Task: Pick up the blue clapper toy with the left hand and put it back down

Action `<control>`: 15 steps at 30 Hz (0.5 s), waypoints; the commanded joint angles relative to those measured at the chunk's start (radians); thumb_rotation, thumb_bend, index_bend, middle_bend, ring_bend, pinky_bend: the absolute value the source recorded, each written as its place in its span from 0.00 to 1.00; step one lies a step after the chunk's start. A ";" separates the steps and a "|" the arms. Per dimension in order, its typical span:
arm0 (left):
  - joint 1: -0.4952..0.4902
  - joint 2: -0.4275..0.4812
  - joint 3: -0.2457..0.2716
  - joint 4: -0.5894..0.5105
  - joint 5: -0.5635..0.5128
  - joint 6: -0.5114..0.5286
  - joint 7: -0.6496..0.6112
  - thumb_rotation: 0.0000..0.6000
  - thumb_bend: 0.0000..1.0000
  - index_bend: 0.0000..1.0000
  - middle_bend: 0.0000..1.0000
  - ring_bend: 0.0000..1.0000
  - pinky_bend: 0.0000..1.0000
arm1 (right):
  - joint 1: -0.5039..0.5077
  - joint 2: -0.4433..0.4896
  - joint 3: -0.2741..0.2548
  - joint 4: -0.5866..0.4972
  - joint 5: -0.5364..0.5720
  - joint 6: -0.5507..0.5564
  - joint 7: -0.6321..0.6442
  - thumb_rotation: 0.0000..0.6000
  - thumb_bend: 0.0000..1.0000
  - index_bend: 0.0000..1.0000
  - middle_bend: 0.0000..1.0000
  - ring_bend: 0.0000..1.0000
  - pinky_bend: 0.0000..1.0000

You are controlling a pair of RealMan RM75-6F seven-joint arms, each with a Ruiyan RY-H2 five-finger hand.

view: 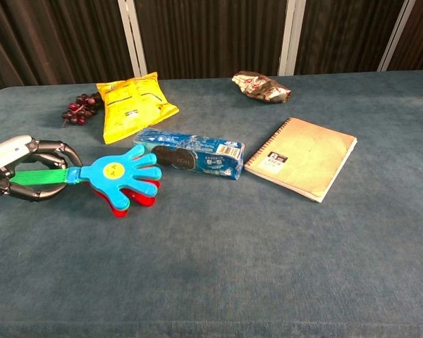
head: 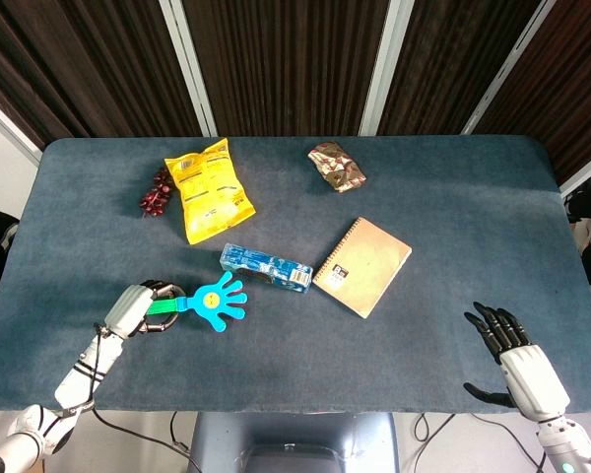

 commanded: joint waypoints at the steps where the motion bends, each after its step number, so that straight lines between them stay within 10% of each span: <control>1: 0.010 -0.025 -0.005 0.036 0.002 0.047 -0.073 1.00 0.54 0.85 0.78 0.58 0.78 | 0.001 0.000 0.000 0.000 0.000 -0.001 0.000 1.00 0.21 0.00 0.00 0.00 0.00; 10: 0.029 -0.031 -0.010 0.035 0.011 0.154 -0.254 1.00 0.59 0.85 0.81 0.65 0.97 | 0.001 -0.002 -0.002 0.002 -0.004 -0.002 0.000 1.00 0.21 0.00 0.00 0.00 0.00; 15: 0.027 0.058 -0.052 -0.143 -0.026 0.190 -0.638 1.00 0.59 0.85 0.81 0.65 0.97 | 0.002 -0.002 -0.003 0.004 -0.005 -0.004 0.002 1.00 0.21 0.00 0.00 0.00 0.00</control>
